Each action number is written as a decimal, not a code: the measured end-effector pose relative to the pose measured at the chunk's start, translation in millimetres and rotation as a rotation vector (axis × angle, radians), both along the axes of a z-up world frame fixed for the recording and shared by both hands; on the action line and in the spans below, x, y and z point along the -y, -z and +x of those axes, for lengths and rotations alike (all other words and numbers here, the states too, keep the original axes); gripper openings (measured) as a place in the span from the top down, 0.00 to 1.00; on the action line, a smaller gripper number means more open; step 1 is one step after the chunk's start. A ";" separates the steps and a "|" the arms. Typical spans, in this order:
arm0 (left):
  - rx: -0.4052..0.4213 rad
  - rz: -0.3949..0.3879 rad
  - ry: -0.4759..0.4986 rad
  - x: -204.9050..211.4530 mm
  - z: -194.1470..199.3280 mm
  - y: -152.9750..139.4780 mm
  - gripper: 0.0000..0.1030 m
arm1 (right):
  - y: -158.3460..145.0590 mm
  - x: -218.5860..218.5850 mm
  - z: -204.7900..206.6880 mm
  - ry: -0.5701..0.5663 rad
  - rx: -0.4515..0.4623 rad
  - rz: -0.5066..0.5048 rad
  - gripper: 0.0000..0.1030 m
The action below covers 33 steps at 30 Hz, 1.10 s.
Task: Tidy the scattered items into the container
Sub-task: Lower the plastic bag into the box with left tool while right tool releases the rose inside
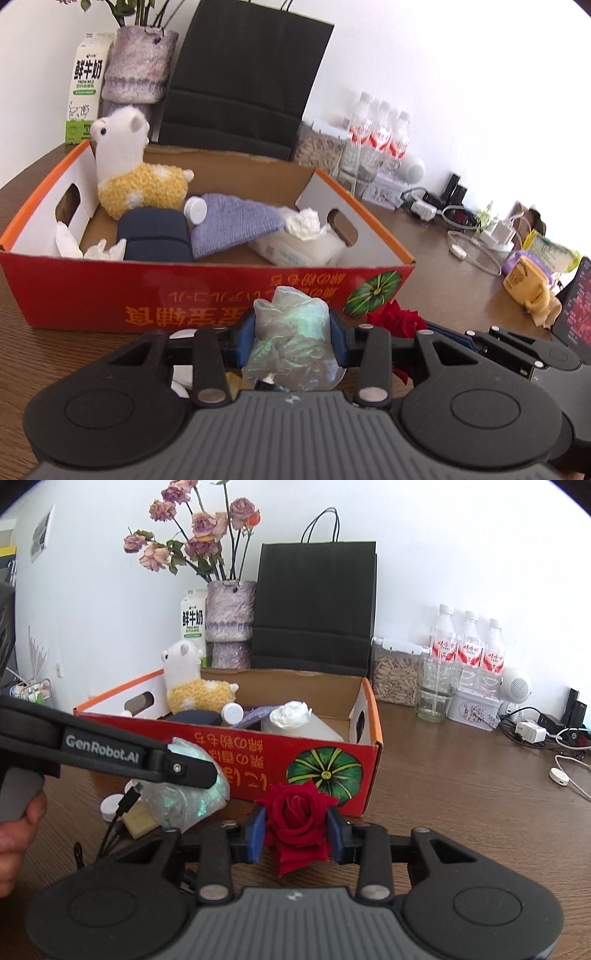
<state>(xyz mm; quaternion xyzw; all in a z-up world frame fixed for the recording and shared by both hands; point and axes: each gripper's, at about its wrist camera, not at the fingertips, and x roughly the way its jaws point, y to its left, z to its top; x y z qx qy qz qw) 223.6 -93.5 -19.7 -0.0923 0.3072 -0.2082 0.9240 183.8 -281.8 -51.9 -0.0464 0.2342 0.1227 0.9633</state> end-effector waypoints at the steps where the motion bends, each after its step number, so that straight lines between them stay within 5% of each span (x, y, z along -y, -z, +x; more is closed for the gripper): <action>1: 0.004 -0.001 -0.006 -0.3 -0.7 -1.1 0.60 | -1.3 0.0 -0.5 0.008 0.008 0.004 0.67; 14: 0.133 -0.004 -0.046 -5.2 -20.5 -24.4 0.60 | -17.6 -9.9 -10.9 0.022 0.099 0.067 0.67; 21: 0.255 0.034 -0.086 -13.0 -26.6 -57.1 0.59 | -53.8 -20.8 -9.6 -0.028 0.156 0.102 0.67; 33: 0.326 0.060 -0.282 -51.4 15.5 -80.0 0.57 | -104.1 -50.7 43.0 -0.031 0.224 0.125 0.67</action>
